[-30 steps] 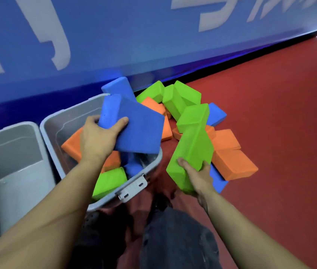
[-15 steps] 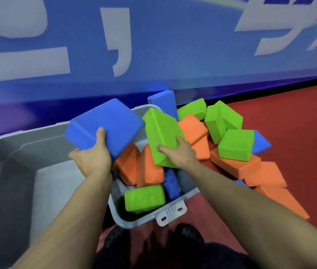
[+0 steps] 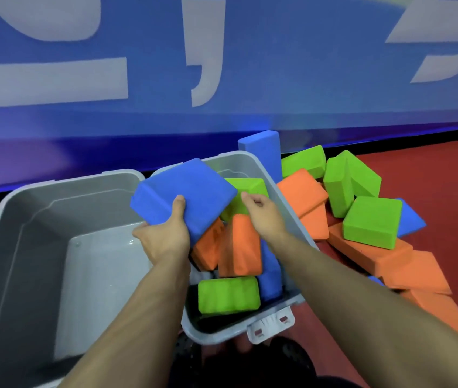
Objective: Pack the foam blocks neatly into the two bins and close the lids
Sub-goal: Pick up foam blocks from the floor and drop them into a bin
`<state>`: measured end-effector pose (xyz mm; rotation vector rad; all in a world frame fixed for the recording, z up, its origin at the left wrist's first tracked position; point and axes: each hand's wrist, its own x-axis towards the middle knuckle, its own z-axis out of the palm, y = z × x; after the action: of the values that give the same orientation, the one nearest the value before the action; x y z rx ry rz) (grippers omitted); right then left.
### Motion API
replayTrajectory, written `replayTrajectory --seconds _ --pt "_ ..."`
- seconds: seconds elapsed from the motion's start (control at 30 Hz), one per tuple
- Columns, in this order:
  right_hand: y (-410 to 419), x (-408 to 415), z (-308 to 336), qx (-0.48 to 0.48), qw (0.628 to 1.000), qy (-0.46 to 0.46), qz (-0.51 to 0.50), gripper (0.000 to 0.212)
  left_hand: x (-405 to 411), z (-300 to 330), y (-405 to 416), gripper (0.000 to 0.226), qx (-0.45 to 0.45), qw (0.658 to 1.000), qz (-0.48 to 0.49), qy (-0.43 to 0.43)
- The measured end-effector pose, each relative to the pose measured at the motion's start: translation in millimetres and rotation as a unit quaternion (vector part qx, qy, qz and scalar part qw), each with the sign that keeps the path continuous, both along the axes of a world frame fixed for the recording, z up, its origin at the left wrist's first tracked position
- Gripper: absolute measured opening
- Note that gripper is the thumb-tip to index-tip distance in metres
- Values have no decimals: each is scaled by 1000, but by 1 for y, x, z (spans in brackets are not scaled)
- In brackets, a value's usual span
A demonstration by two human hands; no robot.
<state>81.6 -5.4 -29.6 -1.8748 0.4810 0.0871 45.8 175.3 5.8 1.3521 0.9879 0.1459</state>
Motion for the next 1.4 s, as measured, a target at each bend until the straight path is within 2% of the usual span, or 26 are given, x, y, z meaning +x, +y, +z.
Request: replayTrajectory --seconds 0.07,0.13,0.27,0.37,0.43,0.47,0.57,0.67,0.77,0.87,0.93,1.07,1.23,1.3,1.4 --pt "6 -22 3 161 986 52 -4 56 -1 2 -4 82 -13 1000 -28 -8" --pt "6 -39 10 262 959 106 22 74 -4 6 -7 69 -34 997 -58 -23" --pt "7 -46 20 364 927 85 38 82 -10 9 -16 64 -69 989 -126 -48" --pt "19 -47 19 359 932 53 20 102 -9 4 -15 71 -100 981 -161 -34" --pt "27 -46 13 313 950 -4 -12 102 -10 2 -14 85 -85 984 -157 12" --pt "28 -44 8 249 967 -43 -26 105 -9 -1 -10 91 -53 988 -143 37" --pt "34 -49 0 26 994 -104 13 117 -7 0 6 74 49 996 -64 42" --pt "50 -60 -5 -111 989 -86 43 109 -5 -2 14 75 56 997 -43 14" --pt "70 -63 -16 -127 987 -29 94 101 -6 -8 17 75 54 997 -56 19" --pt "73 -63 -30 -210 956 57 199 72 -8 -6 16 72 59 994 -88 8" --pt "68 -69 -31 -248 938 56 235 59 -7 -8 13 48 58 991 -124 -2" --pt "41 -71 -23 -277 943 -16 185 44 -11 -11 1 30 55 971 -231 -5" --pt "-27 -76 -11 -275 954 -71 99 40 -29 -4 -37 43 134 911 -386 -56" --pt "-62 -84 -14 -294 949 -58 100 45 -36 1 -57 45 139 888 -432 -72" --pt "-115 -102 -17 -322 942 10 97 52 -43 0 -89 55 126 878 -456 -75"
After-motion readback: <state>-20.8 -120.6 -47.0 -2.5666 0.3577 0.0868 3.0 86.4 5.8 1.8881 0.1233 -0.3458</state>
